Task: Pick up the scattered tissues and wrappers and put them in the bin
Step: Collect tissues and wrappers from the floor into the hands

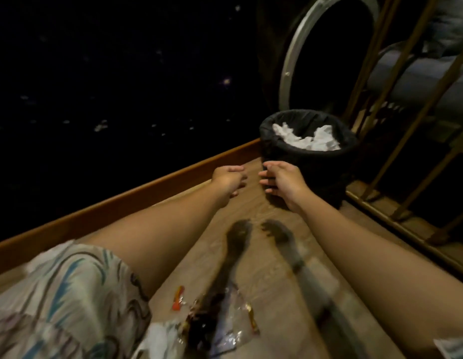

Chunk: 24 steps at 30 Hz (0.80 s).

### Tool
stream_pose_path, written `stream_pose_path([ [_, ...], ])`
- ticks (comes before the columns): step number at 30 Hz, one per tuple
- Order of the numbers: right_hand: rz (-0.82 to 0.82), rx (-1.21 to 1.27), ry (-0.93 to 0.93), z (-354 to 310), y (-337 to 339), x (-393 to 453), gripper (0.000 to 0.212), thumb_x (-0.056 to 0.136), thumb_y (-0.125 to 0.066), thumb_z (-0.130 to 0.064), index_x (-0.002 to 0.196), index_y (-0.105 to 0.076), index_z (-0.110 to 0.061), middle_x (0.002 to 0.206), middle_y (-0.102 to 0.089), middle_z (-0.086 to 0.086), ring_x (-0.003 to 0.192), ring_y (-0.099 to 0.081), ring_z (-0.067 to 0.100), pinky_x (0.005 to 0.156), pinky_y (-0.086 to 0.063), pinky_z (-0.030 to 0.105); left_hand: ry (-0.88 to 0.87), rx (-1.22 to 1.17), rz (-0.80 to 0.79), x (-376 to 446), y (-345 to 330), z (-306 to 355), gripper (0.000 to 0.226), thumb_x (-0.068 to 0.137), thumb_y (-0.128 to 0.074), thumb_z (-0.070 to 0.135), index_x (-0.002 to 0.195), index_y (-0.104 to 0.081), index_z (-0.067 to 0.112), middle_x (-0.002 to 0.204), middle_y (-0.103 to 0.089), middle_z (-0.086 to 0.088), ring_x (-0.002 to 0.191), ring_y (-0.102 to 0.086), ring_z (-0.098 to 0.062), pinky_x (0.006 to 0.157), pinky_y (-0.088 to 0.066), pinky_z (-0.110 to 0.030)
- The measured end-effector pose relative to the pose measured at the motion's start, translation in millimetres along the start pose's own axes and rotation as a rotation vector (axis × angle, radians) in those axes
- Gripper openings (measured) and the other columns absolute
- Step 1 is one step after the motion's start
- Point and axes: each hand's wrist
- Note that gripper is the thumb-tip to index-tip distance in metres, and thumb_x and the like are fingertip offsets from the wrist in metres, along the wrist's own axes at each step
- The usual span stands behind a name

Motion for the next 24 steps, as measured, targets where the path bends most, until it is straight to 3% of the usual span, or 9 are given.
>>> stream_pose_path([
  [6, -0.207, -0.101, 0.047, 21, -80, -20, 0.021, 0.101, -0.042, -0.022, 0.113, -0.058, -0.015, 0.091, -0.065, 0.004, 0.071, -0.059, 0.014, 0.056, -0.044, 0.025, 0.044, 0.12, 0.114, -52, 96, -42, 0.014, 0.099, -0.05, 0.026, 0.107, -0.06, 0.02, 0.108, -0.067, -0.001, 0.087, -0.062, -0.014, 0.064, -0.042, -0.025],
  [11, -0.353, -0.289, 0.065, 49, -126, -42, 0.014, 0.1, -0.047, -0.026, 0.106, -0.057, -0.018, 0.09, -0.066, 0.007, 0.066, -0.06, 0.015, 0.049, -0.044, 0.021, 0.034, 0.316, 0.116, -82, 155, -76, 0.018, 0.098, -0.051, 0.025, 0.107, -0.06, 0.012, 0.104, -0.064, -0.006, 0.082, -0.058, -0.015, 0.061, -0.043, -0.023],
  [15, -0.47, -0.473, 0.021, 81, -150, -77, 0.023, 0.1, -0.048, -0.028, 0.117, -0.054, -0.015, 0.097, -0.066, 0.007, 0.078, -0.063, 0.018, 0.057, -0.048, 0.026, -0.001, 0.499, 0.012, -102, 184, -123, 0.016, 0.094, -0.058, 0.017, 0.108, -0.064, 0.011, 0.105, -0.065, -0.006, 0.094, -0.06, -0.018, 0.087, -0.052, -0.033],
  [19, -0.612, -0.691, 0.024, 115, -169, -122, 0.024, 0.097, -0.054, -0.027, 0.116, -0.056, -0.013, 0.092, -0.065, 0.006, 0.076, -0.062, 0.017, 0.055, -0.052, 0.022, 0.093, 0.759, -0.114, -129, 202, -181, 0.015, 0.086, -0.065, 0.032, 0.1, -0.063, 0.028, 0.109, -0.064, 0.001, 0.107, -0.058, -0.02, 0.098, -0.047, -0.043],
  [21, -0.705, -0.862, 0.084, 134, -175, -143, 0.033, 0.094, -0.058, -0.03, 0.121, -0.056, -0.013, 0.099, -0.066, 0.009, 0.086, -0.064, 0.021, 0.072, -0.055, 0.032, 0.129, 0.953, -0.113, -144, 210, -211, 0.03, 0.085, -0.063, 0.039, 0.112, -0.06, 0.028, 0.132, -0.052, -0.006, 0.123, -0.048, -0.028, 0.105, -0.039, -0.047],
  [24, -0.863, -1.169, 0.183, 159, -185, -175, 0.044, 0.091, -0.062, -0.033, 0.13, -0.051, -0.015, 0.123, -0.057, 0.012, 0.105, -0.059, 0.024, 0.086, -0.045, 0.028, 0.135, 1.077, -0.027, -170, 226, -258, 0.044, 0.089, -0.057, 0.037, 0.13, -0.045, 0.025, 0.156, -0.014, -0.013, 0.146, -0.009, -0.037, 0.115, -0.017, -0.058],
])
Point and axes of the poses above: each hand's wrist, its own x-axis towards the middle knuckle, its own y-axis out of the back of the hand, z = x × y
